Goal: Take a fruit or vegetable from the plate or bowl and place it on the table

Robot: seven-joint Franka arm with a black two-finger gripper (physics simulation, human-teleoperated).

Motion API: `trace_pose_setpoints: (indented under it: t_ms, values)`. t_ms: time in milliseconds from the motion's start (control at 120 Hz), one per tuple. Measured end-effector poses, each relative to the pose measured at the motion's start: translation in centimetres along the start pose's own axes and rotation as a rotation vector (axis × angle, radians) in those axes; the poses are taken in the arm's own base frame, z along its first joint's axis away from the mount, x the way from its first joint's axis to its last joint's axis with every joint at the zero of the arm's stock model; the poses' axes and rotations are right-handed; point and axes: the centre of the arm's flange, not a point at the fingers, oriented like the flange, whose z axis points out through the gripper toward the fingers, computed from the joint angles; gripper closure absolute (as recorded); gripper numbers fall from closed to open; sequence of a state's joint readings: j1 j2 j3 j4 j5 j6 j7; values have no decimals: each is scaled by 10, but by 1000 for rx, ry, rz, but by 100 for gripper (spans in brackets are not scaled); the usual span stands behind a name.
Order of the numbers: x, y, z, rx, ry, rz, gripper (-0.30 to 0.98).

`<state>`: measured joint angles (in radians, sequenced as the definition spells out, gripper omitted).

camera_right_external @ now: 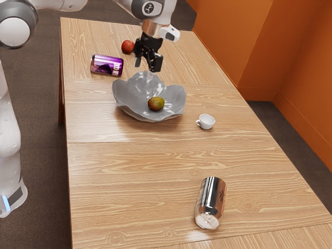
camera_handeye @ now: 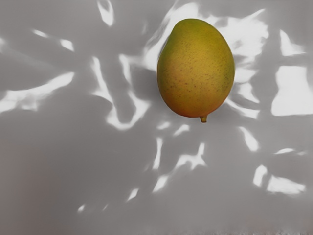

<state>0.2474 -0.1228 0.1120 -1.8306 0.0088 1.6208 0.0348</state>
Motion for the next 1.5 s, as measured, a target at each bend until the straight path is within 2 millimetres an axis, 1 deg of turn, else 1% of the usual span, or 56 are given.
trace_pose_setpoints:
  t_ms: [108, 233, 325, 517, 750, 867, 950, 1025, 1150, 1275, 1500]
  values:
    - [5, 0, 2, 16, 2, 11, 0]
    - [14, -10, 6, 50, 9, 8, 0]
    - [20, -12, 7, 66, 15, 11, 0]
    - [25, -6, 6, 80, 32, 30, 0]
    - [42, 0, 12, 89, 70, 48, 0]
    - [54, 4, 20, 90, 79, 57, 0]
    - [59, 8, 23, 90, 84, 64, 0]
    - [64, 12, 31, 90, 78, 72, 0]
    - [71, 26, 44, 88, 61, 95, 0]
    - [73, 39, 57, 85, 30, 117, 0]
    - [69, 33, 67, 83, -22, 101, 0]
